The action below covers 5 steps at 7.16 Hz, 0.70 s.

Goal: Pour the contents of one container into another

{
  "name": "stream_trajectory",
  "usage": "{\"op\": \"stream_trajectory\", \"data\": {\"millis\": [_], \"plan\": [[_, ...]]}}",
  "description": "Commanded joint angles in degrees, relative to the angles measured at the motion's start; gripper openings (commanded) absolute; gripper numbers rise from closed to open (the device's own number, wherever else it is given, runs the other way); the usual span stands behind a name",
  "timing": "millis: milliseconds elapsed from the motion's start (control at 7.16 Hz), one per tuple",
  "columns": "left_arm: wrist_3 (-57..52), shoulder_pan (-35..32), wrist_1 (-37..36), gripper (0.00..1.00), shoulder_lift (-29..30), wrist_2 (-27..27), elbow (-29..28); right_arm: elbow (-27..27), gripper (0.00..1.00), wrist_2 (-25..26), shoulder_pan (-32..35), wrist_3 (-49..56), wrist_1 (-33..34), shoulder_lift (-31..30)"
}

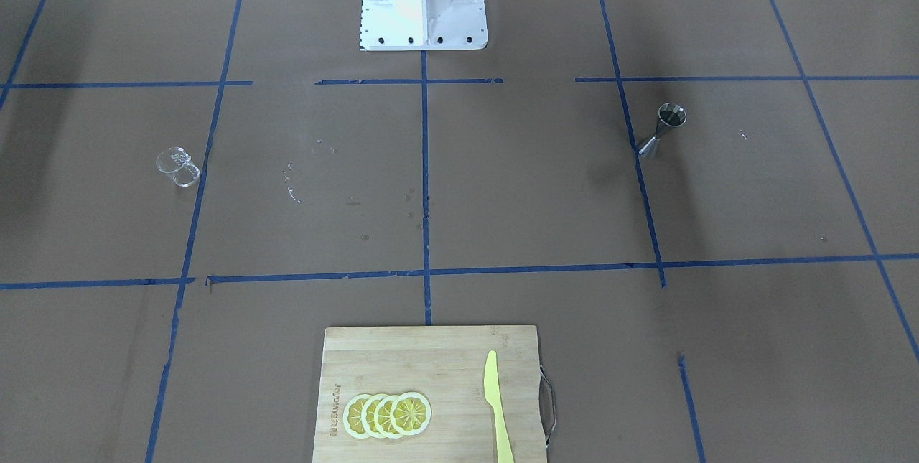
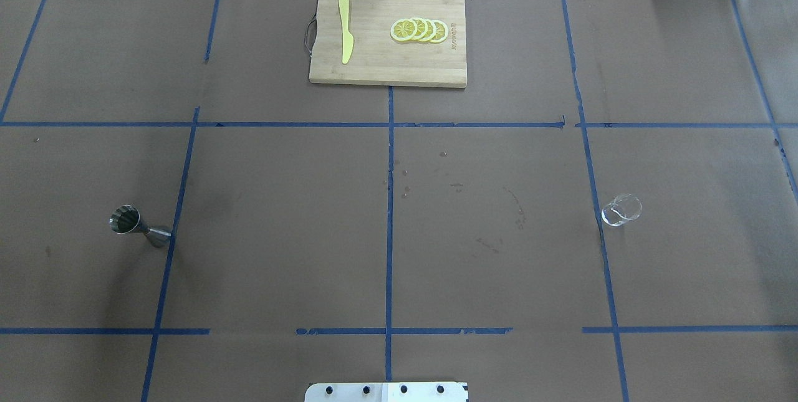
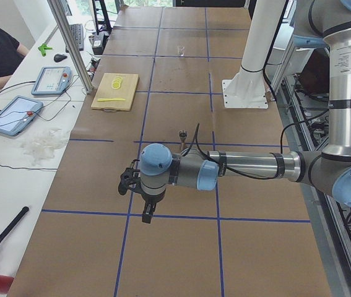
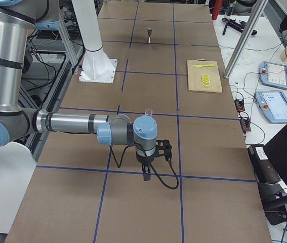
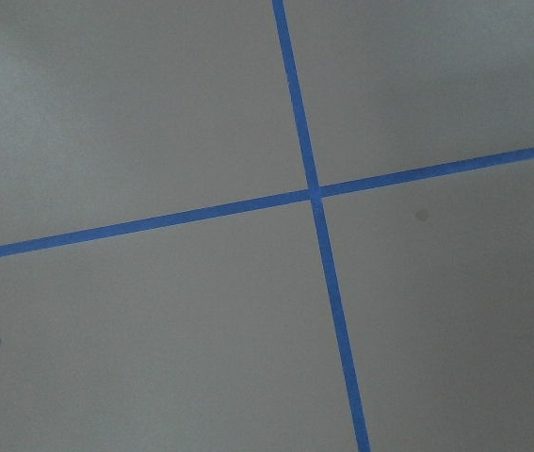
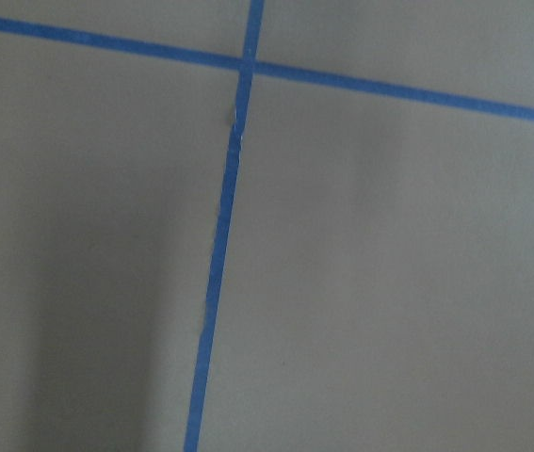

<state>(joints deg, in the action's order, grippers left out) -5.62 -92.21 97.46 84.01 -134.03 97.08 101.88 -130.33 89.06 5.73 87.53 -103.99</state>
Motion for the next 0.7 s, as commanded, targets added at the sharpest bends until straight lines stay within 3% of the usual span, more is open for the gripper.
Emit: {"op": "stream_trajectory", "data": {"millis": [0, 559], "plan": [[0.0, -0.07, -0.07, 1.0, 0.1, 0.26, -0.4, -1.67, 1.0, -2.64, 0.15, 0.34, 0.18, -1.48], [0.09, 0.01, 0.28, 1.0, -0.51, 0.35, -0.66, -1.07, 1.0, -3.97, 0.15, 0.51, -0.26, -1.04]]}}
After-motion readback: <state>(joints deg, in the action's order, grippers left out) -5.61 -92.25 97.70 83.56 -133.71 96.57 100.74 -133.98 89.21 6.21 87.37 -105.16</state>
